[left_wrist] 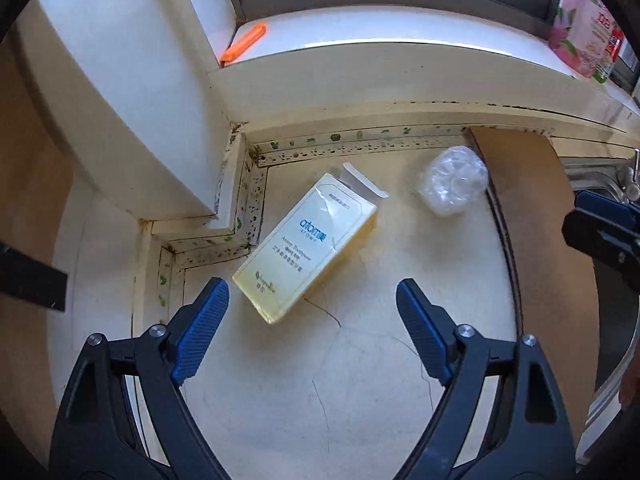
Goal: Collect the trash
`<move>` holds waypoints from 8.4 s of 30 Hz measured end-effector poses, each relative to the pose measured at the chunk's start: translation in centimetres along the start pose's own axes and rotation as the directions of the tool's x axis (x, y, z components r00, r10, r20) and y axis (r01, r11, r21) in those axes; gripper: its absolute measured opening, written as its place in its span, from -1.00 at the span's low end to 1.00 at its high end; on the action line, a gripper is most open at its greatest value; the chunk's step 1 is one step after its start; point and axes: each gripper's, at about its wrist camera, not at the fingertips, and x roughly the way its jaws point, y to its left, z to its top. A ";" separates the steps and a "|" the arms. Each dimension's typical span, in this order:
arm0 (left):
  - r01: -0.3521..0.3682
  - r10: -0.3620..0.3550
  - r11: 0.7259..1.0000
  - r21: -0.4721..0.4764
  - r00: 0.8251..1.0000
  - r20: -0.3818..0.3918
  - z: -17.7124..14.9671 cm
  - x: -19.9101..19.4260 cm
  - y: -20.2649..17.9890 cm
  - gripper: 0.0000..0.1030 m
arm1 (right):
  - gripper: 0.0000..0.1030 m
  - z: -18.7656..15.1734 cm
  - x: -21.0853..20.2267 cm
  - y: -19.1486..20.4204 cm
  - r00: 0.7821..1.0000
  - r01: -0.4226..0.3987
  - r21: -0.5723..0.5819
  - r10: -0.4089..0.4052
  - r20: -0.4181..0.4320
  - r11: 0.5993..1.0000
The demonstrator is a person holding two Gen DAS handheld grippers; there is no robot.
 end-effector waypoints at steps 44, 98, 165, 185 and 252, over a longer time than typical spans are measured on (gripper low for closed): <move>0.077 -0.080 0.989 -0.126 0.997 -0.012 -2.6 3.1 -1.5 0.05 | -0.55 -4.2 7.1 1.9 0.995 -0.097 -0.061 0.099 0.034 0.993; 0.246 -0.272 0.953 -0.175 0.951 -0.148 -60.3 -10.3 -8.2 0.04 | -0.55 -64.3 -12.6 12.0 0.988 0.010 0.009 -0.008 -0.155 1.000; 0.116 -0.184 0.968 -0.224 0.933 -0.309 -67.2 5.5 -8.0 0.79 | 0.23 -72.7 5.3 2.5 0.945 0.068 0.199 0.001 -0.326 0.978; 0.132 -0.137 0.962 -0.241 0.990 -0.005 -59.0 -22.0 -7.1 0.78 | 0.33 -61.9 -20.4 12.3 0.994 0.017 0.021 -0.014 -0.110 1.000; 0.049 0.011 0.977 -0.210 0.961 0.278 -54.7 -38.1 -4.2 0.74 | 0.42 -56.6 -36.9 24.7 0.946 0.206 -0.087 -0.176 0.271 0.975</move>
